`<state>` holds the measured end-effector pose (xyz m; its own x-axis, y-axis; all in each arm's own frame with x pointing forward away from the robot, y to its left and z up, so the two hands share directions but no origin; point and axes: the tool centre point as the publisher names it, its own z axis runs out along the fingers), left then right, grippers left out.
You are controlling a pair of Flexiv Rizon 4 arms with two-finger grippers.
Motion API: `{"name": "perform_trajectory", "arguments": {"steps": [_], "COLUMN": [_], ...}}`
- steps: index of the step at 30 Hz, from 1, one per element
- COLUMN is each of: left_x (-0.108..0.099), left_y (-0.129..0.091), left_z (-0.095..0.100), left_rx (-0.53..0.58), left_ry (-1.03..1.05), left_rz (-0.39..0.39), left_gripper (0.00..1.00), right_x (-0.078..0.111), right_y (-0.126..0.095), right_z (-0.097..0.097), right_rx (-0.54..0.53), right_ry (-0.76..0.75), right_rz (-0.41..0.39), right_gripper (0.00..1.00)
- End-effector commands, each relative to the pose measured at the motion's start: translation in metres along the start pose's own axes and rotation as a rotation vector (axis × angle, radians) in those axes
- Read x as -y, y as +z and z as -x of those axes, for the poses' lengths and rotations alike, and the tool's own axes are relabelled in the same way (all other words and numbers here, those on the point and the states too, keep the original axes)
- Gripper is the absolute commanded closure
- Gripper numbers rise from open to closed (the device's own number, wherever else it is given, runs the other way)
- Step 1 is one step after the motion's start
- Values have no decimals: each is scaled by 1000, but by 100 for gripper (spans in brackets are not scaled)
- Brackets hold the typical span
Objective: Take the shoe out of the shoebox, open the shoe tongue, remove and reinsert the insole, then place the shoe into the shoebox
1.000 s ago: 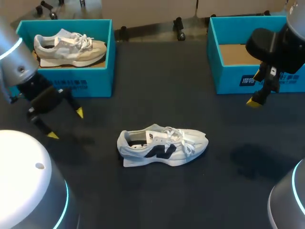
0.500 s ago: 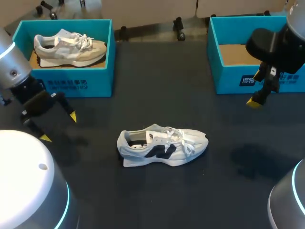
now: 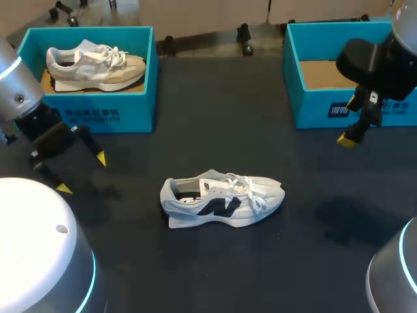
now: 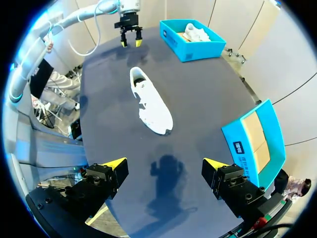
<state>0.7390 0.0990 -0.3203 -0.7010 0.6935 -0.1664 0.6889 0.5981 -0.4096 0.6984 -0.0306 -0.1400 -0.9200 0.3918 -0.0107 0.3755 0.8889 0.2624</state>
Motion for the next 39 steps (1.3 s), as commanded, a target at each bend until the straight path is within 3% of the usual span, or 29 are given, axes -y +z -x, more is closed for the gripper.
{"name": "perform_trajectory", "arguments": {"steps": [1,10,17,24,39], "left_x": [5,7,10,20,39], "left_y": [2,-1,1,11,60], "left_z": [-3,9,12,12,-5], "left_rx": [61,178,175,292,289], "left_ry": [-123,-393,-592,-709,-762], "left_rz": [-36,-131,-263,-454,-531], "left_gripper": [0,0,0,0,0], "right_x": [-2,-2,-2,-2,-2], "right_y": [1,1,1,1,1], "right_z": [1,1,1,1,1], "right_rx": [-2,-2,-2,-2,-2], "right_ry": [1,1,1,1,1], "right_rz": [-4,-4,-4,-4,-4], "right_gripper": [0,0,0,0,0]}}
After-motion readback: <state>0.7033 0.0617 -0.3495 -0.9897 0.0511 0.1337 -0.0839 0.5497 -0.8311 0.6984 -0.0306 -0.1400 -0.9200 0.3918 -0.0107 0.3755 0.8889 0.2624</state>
